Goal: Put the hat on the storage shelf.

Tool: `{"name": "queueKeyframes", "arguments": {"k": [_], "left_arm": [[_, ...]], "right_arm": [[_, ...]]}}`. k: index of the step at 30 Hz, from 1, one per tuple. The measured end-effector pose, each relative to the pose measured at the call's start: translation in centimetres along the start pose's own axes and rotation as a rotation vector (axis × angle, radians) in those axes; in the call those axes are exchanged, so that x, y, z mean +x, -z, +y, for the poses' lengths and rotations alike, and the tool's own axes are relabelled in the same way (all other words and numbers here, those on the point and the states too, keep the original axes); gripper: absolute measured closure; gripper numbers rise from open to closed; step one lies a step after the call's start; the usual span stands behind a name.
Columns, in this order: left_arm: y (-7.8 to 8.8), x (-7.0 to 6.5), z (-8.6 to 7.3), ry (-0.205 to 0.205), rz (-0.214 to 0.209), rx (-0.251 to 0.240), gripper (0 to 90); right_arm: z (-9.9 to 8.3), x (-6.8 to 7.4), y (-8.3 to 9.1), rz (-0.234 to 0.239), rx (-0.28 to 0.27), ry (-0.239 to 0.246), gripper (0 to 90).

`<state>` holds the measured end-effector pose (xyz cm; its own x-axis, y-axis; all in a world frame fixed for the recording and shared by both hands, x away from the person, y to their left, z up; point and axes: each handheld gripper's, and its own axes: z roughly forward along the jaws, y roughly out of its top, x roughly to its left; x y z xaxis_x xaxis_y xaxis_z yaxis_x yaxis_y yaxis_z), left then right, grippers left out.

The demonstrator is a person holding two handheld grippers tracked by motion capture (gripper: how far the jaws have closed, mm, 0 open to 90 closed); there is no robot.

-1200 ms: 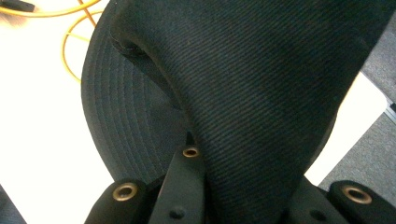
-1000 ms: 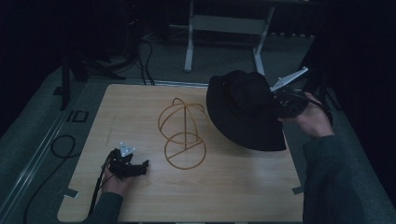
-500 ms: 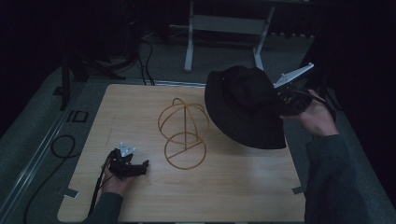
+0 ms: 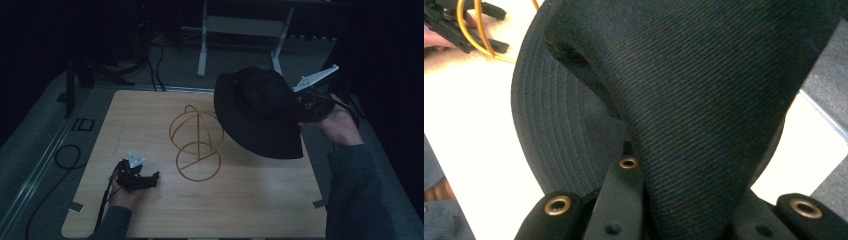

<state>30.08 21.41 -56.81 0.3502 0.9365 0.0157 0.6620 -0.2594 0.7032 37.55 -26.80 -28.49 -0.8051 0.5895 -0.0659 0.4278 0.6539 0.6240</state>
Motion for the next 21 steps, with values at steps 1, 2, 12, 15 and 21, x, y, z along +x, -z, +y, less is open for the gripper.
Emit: {"name": "queueKeyframes", "arguments": {"k": [1, 2, 12, 15, 21], "left_arm": [[0.0, 0.0, 0.0, 0.000, 0.000, 0.000, 9.4], [0.0, 0.0, 0.0, 0.002, 0.000, -0.001, 9.4], [0.0, 0.0, 0.0, 0.002, 0.000, -0.001, 9.4], [0.0, 0.0, 0.0, 0.001, 0.000, 0.000, 9.4], [0.0, 0.0, 0.0, -0.001, 0.000, 0.001, 9.5]], "right_arm": [[0.1, 0.1, 0.1, 0.001, -0.001, 0.000, 87.9], [0.2, 0.2, 0.1, 0.002, -0.006, 0.003, 87.9], [1.0, 0.8, 0.5, 0.030, -0.034, 0.022, 87.9], [1.4, 1.2, 0.6, 0.040, -0.041, 0.034, 87.9], [2.5, 2.0, 0.8, 0.067, -0.064, 0.068, 87.9]]}}
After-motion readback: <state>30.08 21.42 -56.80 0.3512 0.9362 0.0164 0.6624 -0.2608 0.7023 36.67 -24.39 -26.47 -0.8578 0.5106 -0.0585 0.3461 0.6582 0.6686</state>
